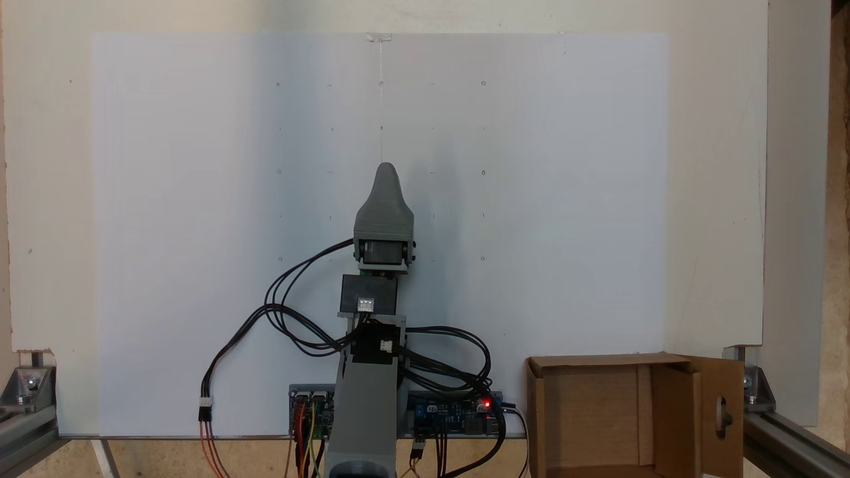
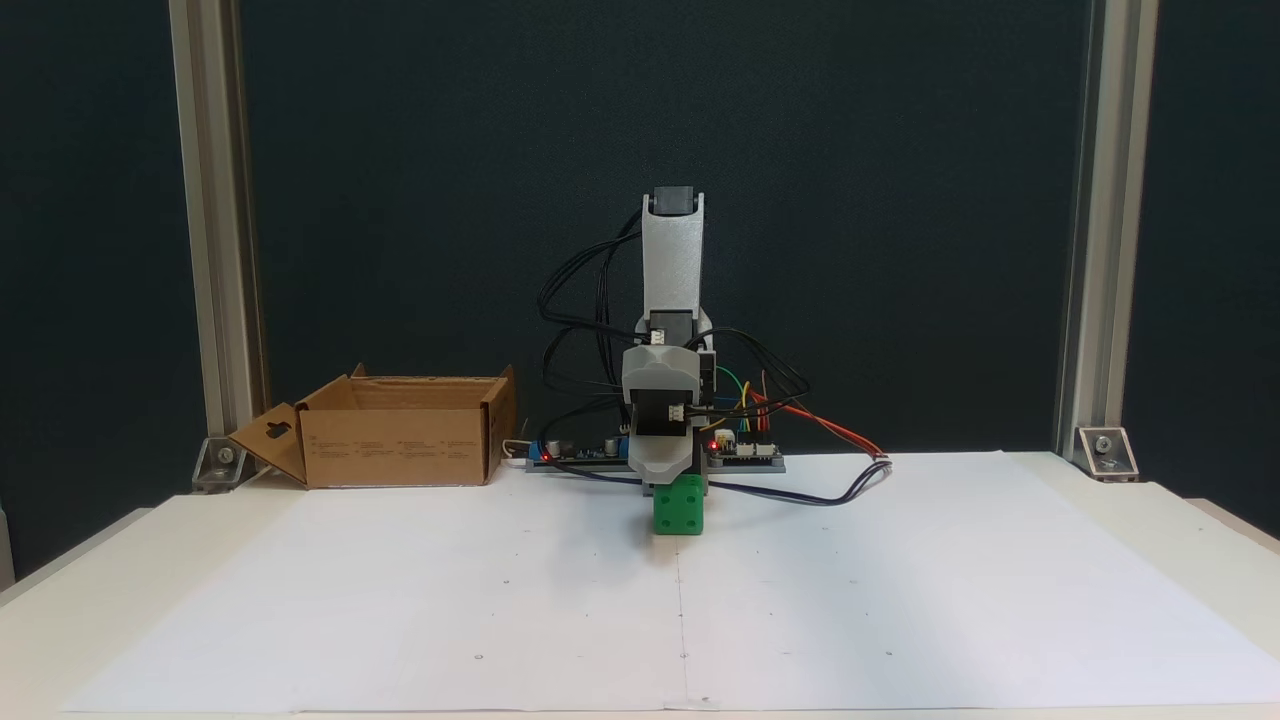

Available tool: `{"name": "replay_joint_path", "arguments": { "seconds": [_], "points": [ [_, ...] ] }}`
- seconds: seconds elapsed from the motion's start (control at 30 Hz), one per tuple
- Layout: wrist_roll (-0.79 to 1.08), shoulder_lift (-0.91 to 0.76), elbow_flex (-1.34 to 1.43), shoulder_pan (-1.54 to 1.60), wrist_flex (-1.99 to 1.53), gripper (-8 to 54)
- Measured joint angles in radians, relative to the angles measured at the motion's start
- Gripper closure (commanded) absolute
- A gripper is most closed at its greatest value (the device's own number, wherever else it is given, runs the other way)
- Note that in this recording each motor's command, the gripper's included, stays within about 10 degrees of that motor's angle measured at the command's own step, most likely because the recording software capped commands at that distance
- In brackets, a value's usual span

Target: Grasp a green dice and put it in the bin.

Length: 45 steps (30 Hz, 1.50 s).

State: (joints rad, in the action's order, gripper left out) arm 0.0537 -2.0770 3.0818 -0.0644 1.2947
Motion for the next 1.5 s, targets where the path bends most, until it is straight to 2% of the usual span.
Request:
{"name": "replay_joint_path", "arguments": {
  "seconds": [0.13, 0.87, 1.3, 1.5],
  "points": [
    [0.0, -0.187, -0.002, -0.028, 0.0, 3.3],
    [-0.002, -0.19, -0.049, -0.017, -0.031, 3.3],
    [0.0, -0.19, -0.288, -0.018, -0.437, 3.3],
    [0.0, -0.19, -0.514, -0.021, -0.801, 3.3]
  ]
}}
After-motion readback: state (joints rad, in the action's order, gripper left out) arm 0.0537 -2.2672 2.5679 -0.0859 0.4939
